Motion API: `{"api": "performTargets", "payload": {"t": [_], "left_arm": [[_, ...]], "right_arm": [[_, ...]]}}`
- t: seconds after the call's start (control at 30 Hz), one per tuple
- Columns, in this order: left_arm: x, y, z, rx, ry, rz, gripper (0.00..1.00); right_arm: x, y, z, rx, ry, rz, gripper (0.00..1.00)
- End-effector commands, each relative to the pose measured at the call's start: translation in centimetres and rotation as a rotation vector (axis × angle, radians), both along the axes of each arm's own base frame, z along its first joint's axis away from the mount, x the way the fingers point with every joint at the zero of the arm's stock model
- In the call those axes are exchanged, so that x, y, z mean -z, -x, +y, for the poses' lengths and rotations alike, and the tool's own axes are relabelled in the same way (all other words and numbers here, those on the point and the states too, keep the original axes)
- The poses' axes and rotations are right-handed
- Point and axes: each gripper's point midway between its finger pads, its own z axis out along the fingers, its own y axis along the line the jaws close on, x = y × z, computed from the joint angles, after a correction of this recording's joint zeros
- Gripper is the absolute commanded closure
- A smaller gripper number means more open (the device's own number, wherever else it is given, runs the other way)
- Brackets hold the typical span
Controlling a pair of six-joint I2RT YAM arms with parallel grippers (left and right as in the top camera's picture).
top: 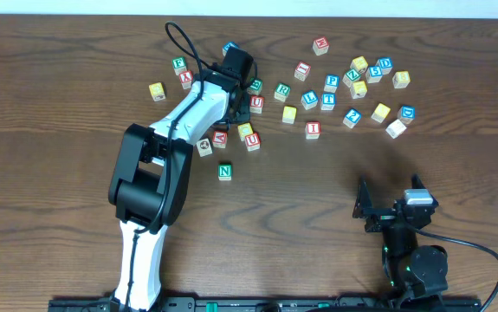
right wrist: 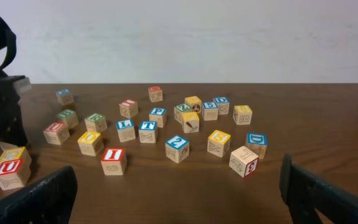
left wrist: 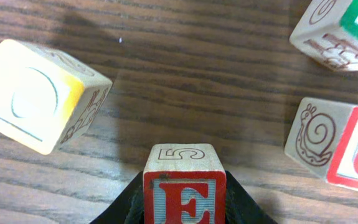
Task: Spell out NEURIPS
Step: 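Lower the left gripper and grasp the red E block, then carry the red E block to the right of the green N block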
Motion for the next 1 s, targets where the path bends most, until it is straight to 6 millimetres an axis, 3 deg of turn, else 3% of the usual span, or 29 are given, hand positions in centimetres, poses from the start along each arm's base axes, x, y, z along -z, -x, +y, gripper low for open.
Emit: {"api": "performTargets", "payload": {"t": [0.0,0.07,0.27,0.53,0.73,0.97], "left_arm": [[0.0,0.0,0.3,-0.007,-0.010,0.014,0.81],[-0.7,0.0,0.2,-0.006,-0.006,0.004,0.87],[-4.1,-0.3,0.1,0.007,0.012,-0.053,0.87],[-11.5,0.7,0.5,0.059,0.031,-0.154,0.87],[-16.3,4.2,1.9,0.061,0.030,-0.148,0.88],[-18.0,10.9,2.2,0.124,0.074,0.022,0.93]], "right_arm": [[0.1,0.0,-0.3,0.015,-0.012,0.002,0.01],[0.1,0.0,-0.3,0.015,-0.012,0.002,0.01],[0.1,0.0,-0.3,0.015,-0.012,0.002,0.01],[0.1,0.0,-0.3,0.015,-0.012,0.002,0.01],[0.1,0.0,-0.3,0.015,-0.012,0.002,0.01],[0.1,0.0,-0.3,0.015,-0.012,0.002,0.01]]}}
